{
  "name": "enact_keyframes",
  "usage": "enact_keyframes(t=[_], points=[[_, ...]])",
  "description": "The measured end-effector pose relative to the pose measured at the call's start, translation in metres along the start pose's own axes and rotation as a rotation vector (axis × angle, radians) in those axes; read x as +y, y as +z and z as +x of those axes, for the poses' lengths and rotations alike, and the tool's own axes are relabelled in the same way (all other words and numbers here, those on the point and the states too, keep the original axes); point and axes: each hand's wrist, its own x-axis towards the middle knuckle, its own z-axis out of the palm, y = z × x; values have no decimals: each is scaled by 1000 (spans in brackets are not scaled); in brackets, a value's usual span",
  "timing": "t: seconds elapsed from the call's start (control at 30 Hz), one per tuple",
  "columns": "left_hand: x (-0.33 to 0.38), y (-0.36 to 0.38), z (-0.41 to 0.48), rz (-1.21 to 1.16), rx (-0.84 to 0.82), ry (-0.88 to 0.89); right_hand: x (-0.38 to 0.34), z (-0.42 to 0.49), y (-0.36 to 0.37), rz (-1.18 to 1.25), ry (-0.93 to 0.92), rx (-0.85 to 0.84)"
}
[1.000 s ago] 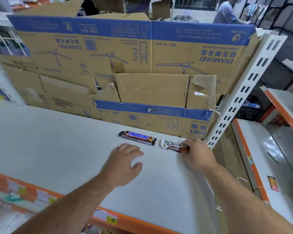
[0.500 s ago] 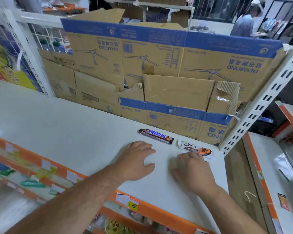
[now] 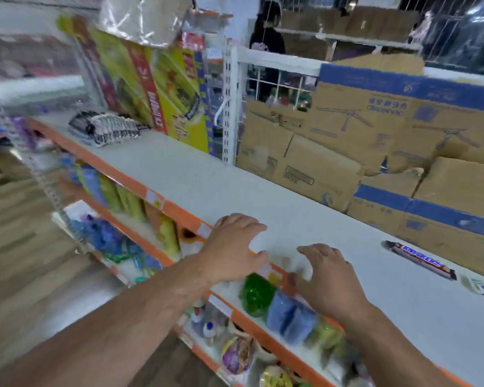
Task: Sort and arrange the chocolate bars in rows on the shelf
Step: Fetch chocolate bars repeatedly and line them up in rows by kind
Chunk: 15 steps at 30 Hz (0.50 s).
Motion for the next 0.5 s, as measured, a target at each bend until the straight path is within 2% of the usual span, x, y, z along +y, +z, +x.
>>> enact_keyframes(t=[0.2,0.3,0.5], points=[[-115,-53,-41,7,165,-176,-120,57,25,-1,-166,-11],[-167,-64,-50,-9,180,-272,-171,90,35,24,-236,-15],[-260,-88,-48,19,241,-347,-257,170,64,66,-331,-97]])
